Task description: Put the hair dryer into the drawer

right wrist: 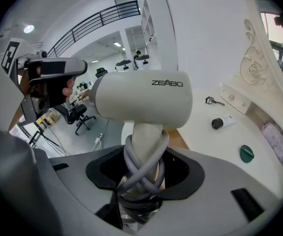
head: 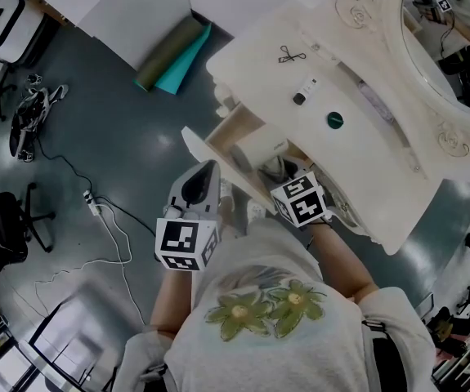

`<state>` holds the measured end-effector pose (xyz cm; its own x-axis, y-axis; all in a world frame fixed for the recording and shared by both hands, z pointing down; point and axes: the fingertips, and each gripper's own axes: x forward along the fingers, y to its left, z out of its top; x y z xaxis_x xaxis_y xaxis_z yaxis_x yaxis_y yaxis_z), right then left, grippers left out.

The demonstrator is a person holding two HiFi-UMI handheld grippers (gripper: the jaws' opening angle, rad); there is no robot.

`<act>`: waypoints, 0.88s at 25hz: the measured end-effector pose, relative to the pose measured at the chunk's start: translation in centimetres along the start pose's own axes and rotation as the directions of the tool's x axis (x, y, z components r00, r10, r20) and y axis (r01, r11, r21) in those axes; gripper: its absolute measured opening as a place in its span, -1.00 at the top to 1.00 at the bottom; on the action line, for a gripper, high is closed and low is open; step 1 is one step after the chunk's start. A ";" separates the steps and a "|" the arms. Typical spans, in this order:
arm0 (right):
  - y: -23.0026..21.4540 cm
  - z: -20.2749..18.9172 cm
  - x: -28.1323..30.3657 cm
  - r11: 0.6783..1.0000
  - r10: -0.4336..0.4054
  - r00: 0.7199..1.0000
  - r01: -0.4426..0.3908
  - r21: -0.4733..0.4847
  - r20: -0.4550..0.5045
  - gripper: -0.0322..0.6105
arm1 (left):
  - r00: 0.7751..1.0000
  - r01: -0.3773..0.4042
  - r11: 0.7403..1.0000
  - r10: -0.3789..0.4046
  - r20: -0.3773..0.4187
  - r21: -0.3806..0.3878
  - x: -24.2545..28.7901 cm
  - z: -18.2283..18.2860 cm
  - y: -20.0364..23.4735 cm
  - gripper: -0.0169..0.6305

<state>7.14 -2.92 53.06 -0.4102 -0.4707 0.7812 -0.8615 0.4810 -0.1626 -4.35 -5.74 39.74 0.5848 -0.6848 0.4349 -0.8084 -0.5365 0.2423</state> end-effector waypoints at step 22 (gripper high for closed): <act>-0.2 -1.2 3.0 1.000 0.002 0.998 -0.003 -0.025 -0.064 0.26 | 1.000 -0.007 0.999 0.006 -0.020 -0.038 -0.4 -1.4 1.4 0.91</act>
<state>6.41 -3.52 56.14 -0.3919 -0.4216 0.8177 -0.8524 0.5009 -0.1502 -5.83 -5.55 41.17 0.5781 -0.6783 0.4535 -0.8146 -0.5123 0.2722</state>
